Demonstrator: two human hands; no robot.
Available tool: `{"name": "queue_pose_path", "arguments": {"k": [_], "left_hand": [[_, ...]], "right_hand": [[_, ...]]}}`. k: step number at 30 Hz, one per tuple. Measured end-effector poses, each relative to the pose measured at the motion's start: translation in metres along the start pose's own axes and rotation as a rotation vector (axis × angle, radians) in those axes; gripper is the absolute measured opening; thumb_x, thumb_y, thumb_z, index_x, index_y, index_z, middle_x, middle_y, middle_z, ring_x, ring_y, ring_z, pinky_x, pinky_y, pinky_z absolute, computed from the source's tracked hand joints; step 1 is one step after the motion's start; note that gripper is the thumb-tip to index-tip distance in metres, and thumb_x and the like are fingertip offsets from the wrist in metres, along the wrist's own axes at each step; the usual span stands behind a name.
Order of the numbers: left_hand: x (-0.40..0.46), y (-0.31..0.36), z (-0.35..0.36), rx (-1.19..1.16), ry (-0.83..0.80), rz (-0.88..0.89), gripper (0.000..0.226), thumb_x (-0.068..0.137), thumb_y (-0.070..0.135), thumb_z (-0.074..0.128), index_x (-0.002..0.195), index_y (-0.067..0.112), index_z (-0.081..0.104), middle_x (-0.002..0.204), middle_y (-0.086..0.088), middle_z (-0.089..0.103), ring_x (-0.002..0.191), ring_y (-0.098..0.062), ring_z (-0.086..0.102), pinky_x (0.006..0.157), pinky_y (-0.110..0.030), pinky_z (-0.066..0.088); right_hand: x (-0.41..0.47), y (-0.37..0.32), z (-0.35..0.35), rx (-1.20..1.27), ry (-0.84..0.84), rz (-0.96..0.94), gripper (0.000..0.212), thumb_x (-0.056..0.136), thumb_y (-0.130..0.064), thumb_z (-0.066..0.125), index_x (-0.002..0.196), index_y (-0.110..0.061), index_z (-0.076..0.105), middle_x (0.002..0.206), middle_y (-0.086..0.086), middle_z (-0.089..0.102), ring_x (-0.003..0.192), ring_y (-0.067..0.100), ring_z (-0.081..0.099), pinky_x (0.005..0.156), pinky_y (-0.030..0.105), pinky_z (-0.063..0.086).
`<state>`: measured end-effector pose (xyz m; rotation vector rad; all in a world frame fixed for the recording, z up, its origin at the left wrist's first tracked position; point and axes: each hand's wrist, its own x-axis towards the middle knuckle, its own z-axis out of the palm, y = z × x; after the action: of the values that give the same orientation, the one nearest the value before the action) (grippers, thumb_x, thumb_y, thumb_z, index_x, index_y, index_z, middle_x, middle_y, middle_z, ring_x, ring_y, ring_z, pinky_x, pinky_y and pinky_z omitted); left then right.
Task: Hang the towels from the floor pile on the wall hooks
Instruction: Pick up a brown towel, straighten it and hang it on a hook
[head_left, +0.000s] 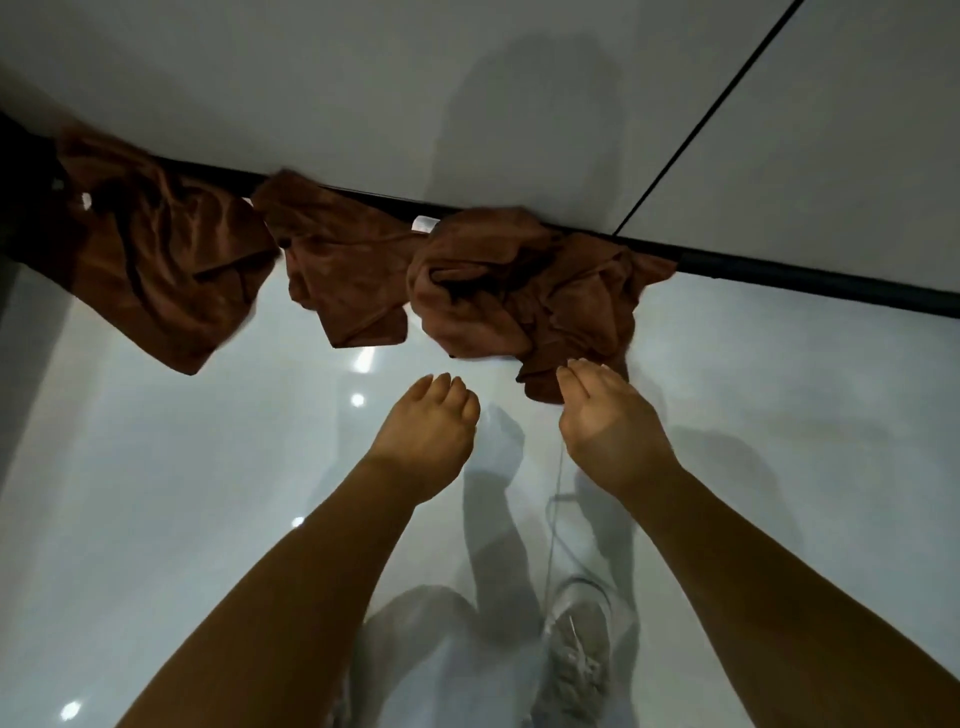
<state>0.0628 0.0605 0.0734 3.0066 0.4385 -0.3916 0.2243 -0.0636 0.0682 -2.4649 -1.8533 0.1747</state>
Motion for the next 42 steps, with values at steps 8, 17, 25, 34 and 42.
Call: {"name": "queue_pose_path", "arguments": {"k": [8, 17, 25, 34, 42], "left_hand": [[0.103, -0.061, 0.089, 0.070, 0.176, -0.011, 0.036, 0.062, 0.013, 0.079, 0.092, -0.003, 0.069, 0.084, -0.020, 0.068, 0.079, -0.036, 0.066, 0.078, -0.043, 0.054], [0.162, -0.088, 0.048, 0.091, 0.430, -0.158, 0.023, 0.089, 0.010, 0.047, 0.104, -0.003, 0.058, 0.103, -0.022, 0.059, 0.099, -0.039, 0.054, 0.086, -0.043, 0.043], [0.108, -0.092, 0.082, 0.116, 0.286, -0.055, 0.029, 0.089, 0.016, 0.039, 0.106, 0.004, 0.060, 0.102, -0.015, 0.061, 0.094, -0.033, 0.058, 0.079, -0.032, 0.045], [0.112, -0.089, 0.081, -0.025, 0.189, -0.312, 0.033, 0.098, 0.023, 0.036, 0.127, 0.010, 0.044, 0.129, -0.011, 0.047, 0.116, -0.028, 0.044, 0.094, -0.034, 0.034], [0.111, -0.099, 0.084, -0.059, 0.190, -0.333, 0.033, 0.099, 0.021, 0.034, 0.129, 0.011, 0.045, 0.130, -0.009, 0.048, 0.114, -0.027, 0.044, 0.088, -0.034, 0.038]], "right_hand": [[0.090, 0.023, 0.097, 0.022, 0.042, -0.022, 0.038, 0.067, 0.000, 0.067, 0.105, 0.007, 0.065, 0.099, 0.024, 0.067, 0.091, 0.037, 0.066, 0.086, 0.047, 0.050], [0.153, 0.017, 0.082, -0.013, 0.173, -0.076, 0.038, 0.095, -0.014, 0.042, 0.131, -0.005, 0.046, 0.131, 0.012, 0.048, 0.123, 0.026, 0.043, 0.104, 0.030, 0.029], [0.114, -0.004, 0.130, -0.008, -0.032, -0.112, 0.028, 0.071, -0.004, 0.071, 0.098, 0.000, 0.066, 0.089, 0.017, 0.064, 0.079, 0.035, 0.063, 0.069, 0.035, 0.053], [0.115, -0.016, 0.145, 0.134, -0.107, 0.152, 0.057, 0.098, -0.039, 0.041, 0.145, -0.011, 0.024, 0.142, 0.007, 0.035, 0.130, 0.023, 0.034, 0.102, 0.031, 0.033], [0.122, -0.018, 0.158, 0.153, -0.152, 0.182, 0.044, 0.099, -0.031, 0.043, 0.137, -0.010, 0.035, 0.133, 0.008, 0.041, 0.123, 0.024, 0.040, 0.091, 0.032, 0.042]]}}
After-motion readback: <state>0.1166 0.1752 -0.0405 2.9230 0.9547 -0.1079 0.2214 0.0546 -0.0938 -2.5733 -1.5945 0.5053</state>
